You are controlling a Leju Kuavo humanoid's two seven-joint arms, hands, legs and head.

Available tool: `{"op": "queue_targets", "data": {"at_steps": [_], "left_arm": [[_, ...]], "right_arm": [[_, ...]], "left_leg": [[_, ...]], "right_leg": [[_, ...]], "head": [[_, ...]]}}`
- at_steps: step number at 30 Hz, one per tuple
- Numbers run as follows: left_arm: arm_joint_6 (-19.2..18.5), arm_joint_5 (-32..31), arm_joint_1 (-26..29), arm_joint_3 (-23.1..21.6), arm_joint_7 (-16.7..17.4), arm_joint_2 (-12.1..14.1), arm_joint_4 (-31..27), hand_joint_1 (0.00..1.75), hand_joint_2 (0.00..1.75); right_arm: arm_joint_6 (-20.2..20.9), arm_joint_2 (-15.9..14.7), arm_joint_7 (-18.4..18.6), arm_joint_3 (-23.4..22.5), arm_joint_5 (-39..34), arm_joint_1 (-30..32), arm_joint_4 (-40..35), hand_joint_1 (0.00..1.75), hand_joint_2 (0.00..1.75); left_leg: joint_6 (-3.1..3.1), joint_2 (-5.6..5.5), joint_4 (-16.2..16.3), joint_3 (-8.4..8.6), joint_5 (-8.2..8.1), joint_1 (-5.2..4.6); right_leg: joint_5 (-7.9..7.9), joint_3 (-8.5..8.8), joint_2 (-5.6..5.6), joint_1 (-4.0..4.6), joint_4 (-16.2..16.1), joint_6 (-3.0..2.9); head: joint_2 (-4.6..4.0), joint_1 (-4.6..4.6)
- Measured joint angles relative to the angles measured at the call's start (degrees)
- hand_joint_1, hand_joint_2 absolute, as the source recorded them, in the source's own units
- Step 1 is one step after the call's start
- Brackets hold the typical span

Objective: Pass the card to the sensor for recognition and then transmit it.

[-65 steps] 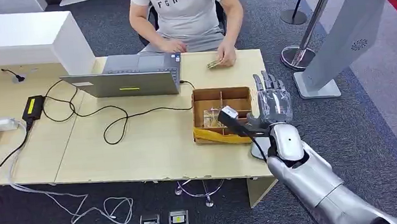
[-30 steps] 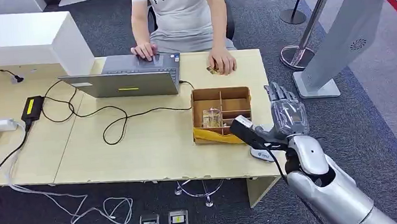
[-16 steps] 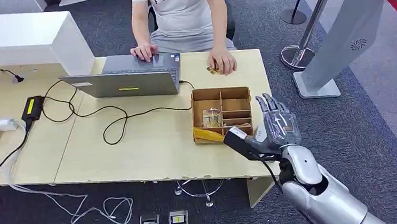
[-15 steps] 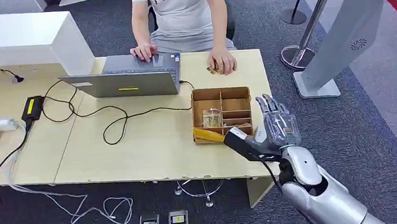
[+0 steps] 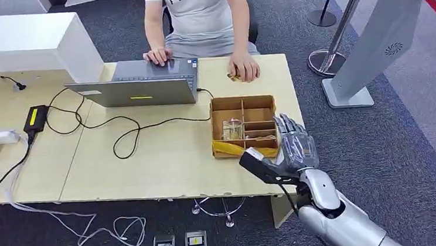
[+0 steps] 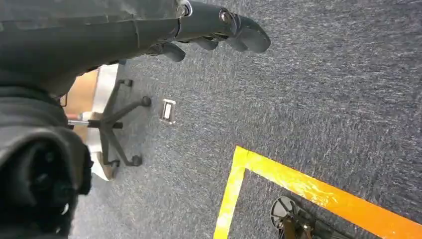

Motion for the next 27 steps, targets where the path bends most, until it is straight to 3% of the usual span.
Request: {"op": "queue_targets", "data": {"at_steps": [27], "left_arm": [[-0.15, -0.79, 0.0, 0.15, 0.04, -0.02, 0.0, 0.0, 0.0]], "right_arm": [[0.04, 6.01, -0.83, -0.2, 5.68, -0.95, 6.53, 0.0, 1.75]], "left_leg": [[0.0, 0.0, 0.0, 0.01, 0.0, 0.0]], "right_leg": [[0.0, 0.0, 0.0, 0.0, 0.0, 0.0]], "head": [[0.0, 0.0]]}}
